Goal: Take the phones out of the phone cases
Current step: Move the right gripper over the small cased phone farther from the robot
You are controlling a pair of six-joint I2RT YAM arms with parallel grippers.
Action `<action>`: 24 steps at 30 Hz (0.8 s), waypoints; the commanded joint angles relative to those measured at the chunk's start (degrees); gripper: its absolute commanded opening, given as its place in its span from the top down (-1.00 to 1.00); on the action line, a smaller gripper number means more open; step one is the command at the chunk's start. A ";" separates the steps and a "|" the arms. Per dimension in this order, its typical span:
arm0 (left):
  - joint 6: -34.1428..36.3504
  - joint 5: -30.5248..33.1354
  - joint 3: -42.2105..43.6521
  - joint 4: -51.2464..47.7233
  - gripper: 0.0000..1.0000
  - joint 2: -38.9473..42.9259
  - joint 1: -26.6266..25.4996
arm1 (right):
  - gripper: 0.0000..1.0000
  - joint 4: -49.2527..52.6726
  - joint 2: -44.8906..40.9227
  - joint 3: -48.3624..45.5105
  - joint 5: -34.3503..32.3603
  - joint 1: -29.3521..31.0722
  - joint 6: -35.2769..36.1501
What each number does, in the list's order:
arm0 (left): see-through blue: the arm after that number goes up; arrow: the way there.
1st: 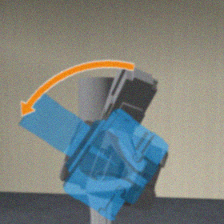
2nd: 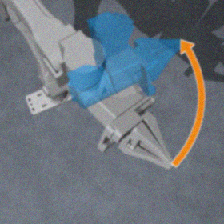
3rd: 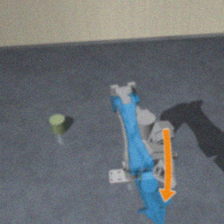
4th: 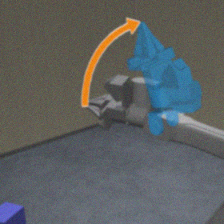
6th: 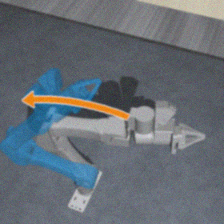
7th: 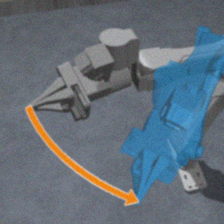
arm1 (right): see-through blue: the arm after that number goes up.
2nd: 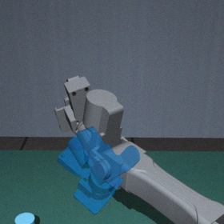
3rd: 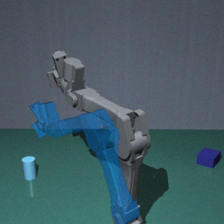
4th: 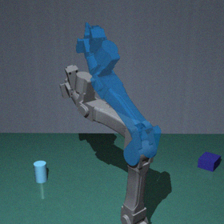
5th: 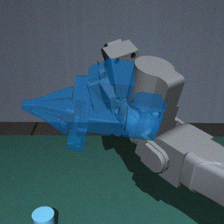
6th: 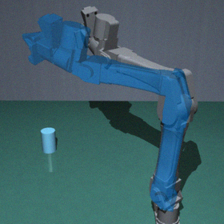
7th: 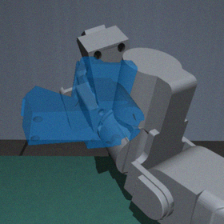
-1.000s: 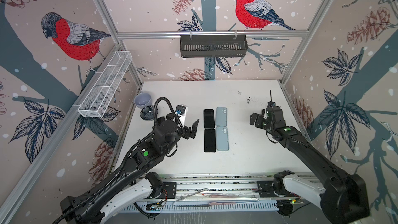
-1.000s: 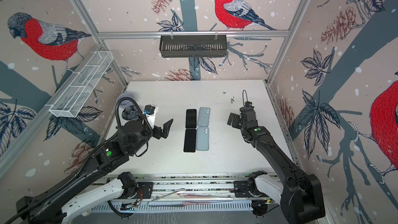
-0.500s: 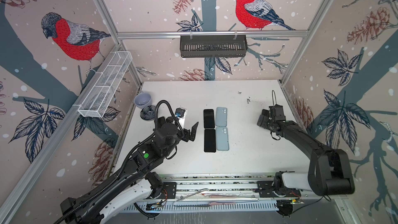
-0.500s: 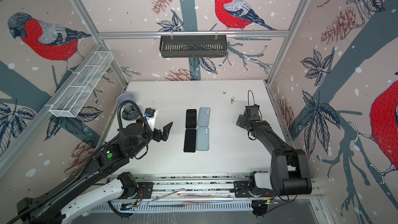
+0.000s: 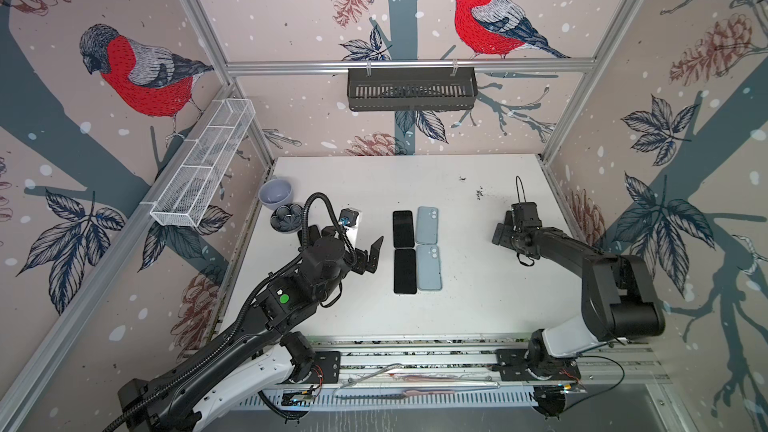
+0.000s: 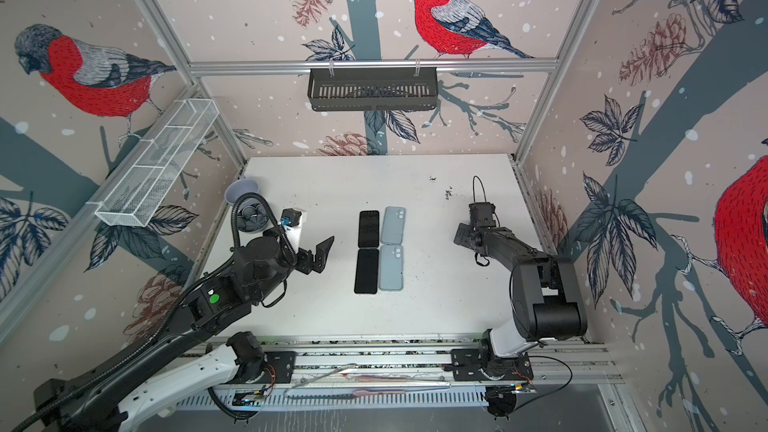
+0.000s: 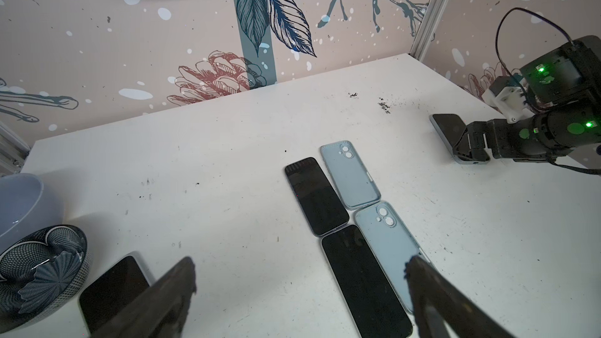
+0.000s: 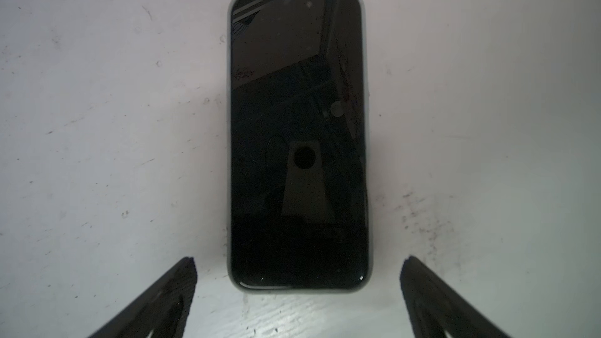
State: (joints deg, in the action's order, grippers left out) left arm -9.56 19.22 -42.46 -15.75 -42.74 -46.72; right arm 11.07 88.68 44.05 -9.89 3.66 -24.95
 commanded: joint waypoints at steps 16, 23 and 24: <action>-1.26 -0.80 0.01 0.36 -0.99 -1.11 -0.04 | -0.85 -1.81 6.21 2.27 1.78 -0.06 2.20; -1.43 -1.48 -0.08 0.29 -0.99 -1.74 -0.04 | -0.69 -2.02 6.02 1.69 2.52 0.29 2.28; -1.43 -1.64 -0.05 0.36 -0.99 -1.78 -0.04 | -0.66 -2.19 5.99 1.72 2.68 0.29 2.24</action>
State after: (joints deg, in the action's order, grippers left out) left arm -10.50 18.04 -42.46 -15.90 -44.47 -46.72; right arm 8.03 94.59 45.98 -8.99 3.77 -23.44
